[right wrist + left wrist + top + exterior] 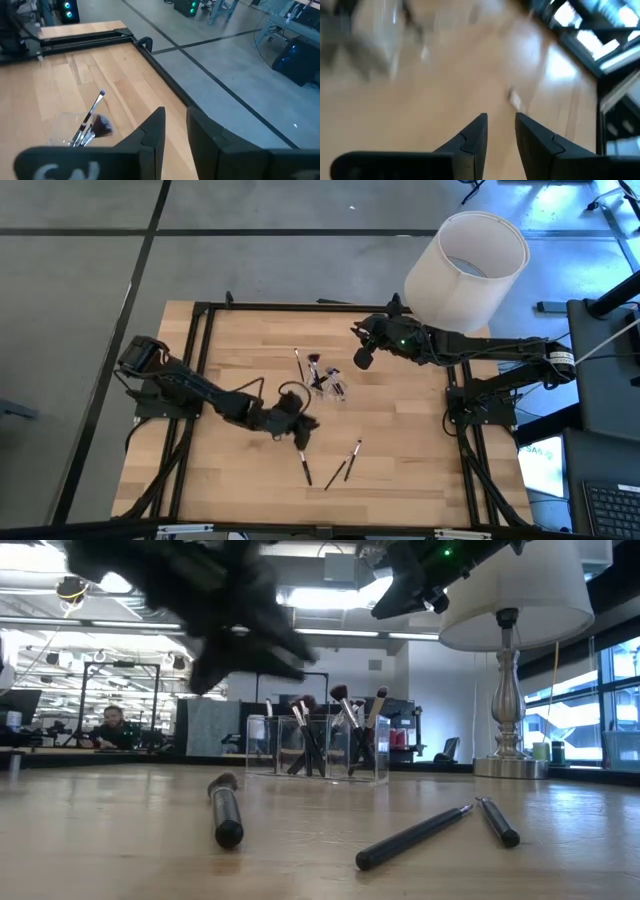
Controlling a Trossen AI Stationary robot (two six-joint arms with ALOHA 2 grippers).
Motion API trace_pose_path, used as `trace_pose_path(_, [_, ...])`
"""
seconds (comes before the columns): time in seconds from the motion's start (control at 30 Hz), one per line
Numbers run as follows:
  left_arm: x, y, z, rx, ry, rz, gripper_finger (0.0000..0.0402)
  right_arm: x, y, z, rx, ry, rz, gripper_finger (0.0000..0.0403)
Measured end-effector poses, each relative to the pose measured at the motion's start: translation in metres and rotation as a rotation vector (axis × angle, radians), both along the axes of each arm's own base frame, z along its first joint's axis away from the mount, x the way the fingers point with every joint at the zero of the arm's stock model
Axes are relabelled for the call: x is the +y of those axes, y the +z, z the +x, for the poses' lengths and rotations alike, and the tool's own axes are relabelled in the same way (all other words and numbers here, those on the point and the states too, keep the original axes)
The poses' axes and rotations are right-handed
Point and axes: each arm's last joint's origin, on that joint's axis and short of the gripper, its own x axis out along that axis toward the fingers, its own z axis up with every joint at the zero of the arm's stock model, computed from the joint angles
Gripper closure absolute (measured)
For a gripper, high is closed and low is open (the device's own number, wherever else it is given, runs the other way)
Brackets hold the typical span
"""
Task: Put items in baskets/containers
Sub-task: Put the powder brush into the transparent organizer
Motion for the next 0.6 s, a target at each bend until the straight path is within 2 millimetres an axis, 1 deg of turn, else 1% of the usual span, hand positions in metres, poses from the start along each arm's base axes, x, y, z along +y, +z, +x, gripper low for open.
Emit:
trace_pose_path(0.1, [-0.014,-0.015,-0.011,0.123,0.018,-0.105,0.0308,0.0,0.0,0.0,-0.015,-0.006,0.014,0.0324])
trace_pose_path(0.17, [-0.02,-0.024,-0.018,0.21,0.044,-0.204,0.0308,0.0,0.001,0.0,-0.03,-0.01,0.022,0.0324])
trace_pose_path(0.23, [-0.023,-0.028,-0.022,0.26,0.068,-0.299,0.0308,0.0,0.003,0.001,-0.05,-0.011,0.022,0.0324])
trace_pose_path(0.33, [-0.029,-0.029,-0.025,0.262,0.139,-0.373,0.0309,-0.001,0.007,0.002,-0.097,-0.01,0.011,0.0324])
trace_pose_path(0.43, [-0.031,-0.029,-0.027,0.226,0.215,-0.382,0.0309,-0.001,0.012,0.004,-0.145,-0.005,-0.01,0.0324])
trace_pose_path(0.6, [-0.026,-0.035,-0.032,0.261,0.325,-0.402,0.0309,-0.001,0.017,0.005,-0.17,0.008,-0.061,0.0324])
